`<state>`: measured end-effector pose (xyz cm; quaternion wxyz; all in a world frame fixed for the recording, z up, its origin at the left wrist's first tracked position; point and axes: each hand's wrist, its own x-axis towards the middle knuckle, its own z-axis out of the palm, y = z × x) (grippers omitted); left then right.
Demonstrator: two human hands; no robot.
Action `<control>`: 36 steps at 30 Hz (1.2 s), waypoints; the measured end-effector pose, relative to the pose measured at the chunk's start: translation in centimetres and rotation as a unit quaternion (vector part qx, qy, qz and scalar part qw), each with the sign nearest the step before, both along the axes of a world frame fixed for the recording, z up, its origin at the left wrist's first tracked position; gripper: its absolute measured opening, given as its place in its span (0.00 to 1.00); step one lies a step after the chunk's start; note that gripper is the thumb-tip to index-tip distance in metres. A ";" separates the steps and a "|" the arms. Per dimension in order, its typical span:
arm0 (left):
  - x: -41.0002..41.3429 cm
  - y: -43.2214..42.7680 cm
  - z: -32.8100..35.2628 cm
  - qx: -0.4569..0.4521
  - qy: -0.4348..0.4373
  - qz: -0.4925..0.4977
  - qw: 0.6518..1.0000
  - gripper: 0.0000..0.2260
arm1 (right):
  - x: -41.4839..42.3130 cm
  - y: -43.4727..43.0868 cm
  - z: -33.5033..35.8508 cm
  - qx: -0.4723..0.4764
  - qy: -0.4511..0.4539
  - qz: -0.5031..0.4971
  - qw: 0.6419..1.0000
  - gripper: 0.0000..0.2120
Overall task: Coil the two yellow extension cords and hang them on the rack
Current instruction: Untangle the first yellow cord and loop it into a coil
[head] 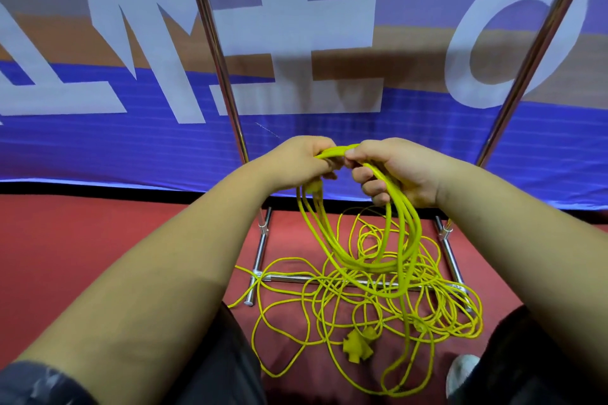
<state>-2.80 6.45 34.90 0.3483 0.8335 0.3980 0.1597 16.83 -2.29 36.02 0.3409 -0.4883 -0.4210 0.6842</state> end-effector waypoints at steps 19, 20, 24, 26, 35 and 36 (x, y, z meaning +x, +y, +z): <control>0.9 2.3 -1.3 -0.031 -0.146 0.126 0.981 0.08 | 1.8 0.6 -0.7 0.166 -0.158 -0.096 0.969 0.10; 1.0 2.2 -1.7 -0.042 -0.144 0.117 0.982 0.06 | 1.8 0.7 -0.8 0.166 -0.173 -0.101 0.966 0.10; 1.2 2.5 -3.7 -0.071 -0.094 0.076 0.990 0.09 | 2.6 1.0 -1.0 0.165 -0.232 -0.102 0.953 0.11; 1.3 3.0 -4.6 -0.061 -0.049 0.090 0.993 0.14 | 3.0 1.0 -1.1 0.162 -0.269 -0.109 0.943 0.10; 3.1 2.0 -5.9 -0.056 -0.073 0.093 0.991 0.45 | 4.7 0.3 0.3 0.124 -0.161 -0.082 0.976 0.11; 3.3 2.1 -5.5 -0.064 -0.110 0.086 0.988 0.43 | 4.8 0.2 0.4 0.119 -0.148 -0.067 0.980 0.14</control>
